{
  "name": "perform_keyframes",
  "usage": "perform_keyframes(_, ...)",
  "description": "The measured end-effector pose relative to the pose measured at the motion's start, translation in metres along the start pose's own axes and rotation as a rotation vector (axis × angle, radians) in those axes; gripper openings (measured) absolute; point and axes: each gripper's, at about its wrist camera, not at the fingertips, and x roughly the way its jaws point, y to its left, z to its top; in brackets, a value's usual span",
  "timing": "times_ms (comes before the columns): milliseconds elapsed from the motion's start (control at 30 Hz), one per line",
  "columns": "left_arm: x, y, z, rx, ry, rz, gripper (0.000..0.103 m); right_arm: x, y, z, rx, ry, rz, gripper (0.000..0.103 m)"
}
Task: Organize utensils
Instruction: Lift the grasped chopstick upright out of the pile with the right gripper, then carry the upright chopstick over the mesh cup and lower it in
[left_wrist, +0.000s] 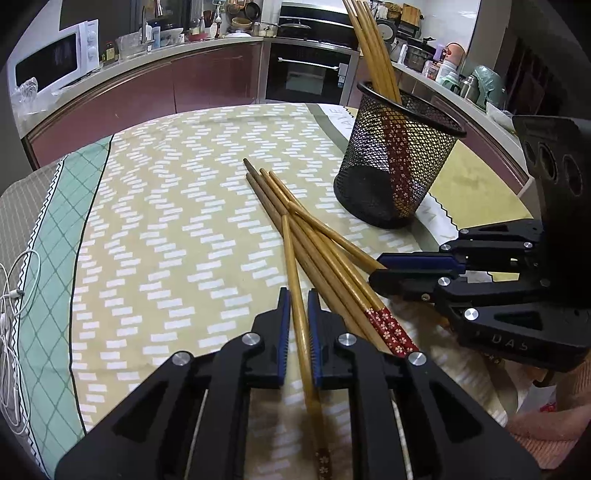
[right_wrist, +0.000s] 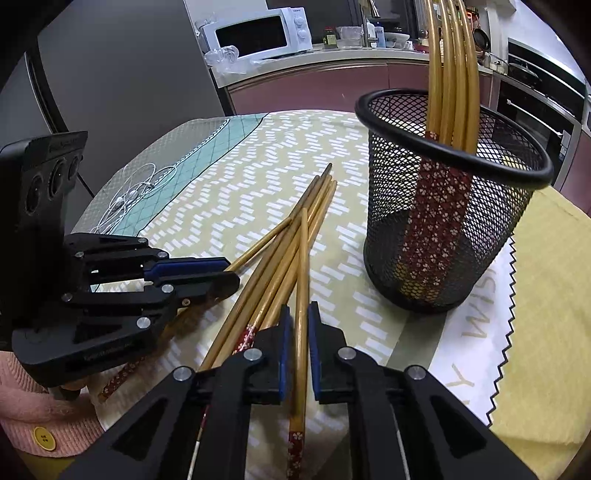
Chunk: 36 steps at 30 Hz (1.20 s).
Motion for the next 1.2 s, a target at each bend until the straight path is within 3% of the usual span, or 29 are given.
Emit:
perform_keyframes(367, -0.011, -0.005, 0.007, -0.002, -0.033, 0.004, 0.008, -0.017, 0.003, 0.001, 0.001, -0.054, 0.014, 0.006)
perform_keyframes(867, -0.067, -0.011, 0.03, 0.01, -0.159, -0.1, 0.007, -0.074, 0.001, 0.011, -0.003, -0.211, 0.047, 0.006)
perform_keyframes(1200, -0.105, -0.009, 0.041, 0.004, -0.25, -0.141, 0.007, -0.111, -0.011, 0.012, 0.007, -0.302, 0.022, 0.006)
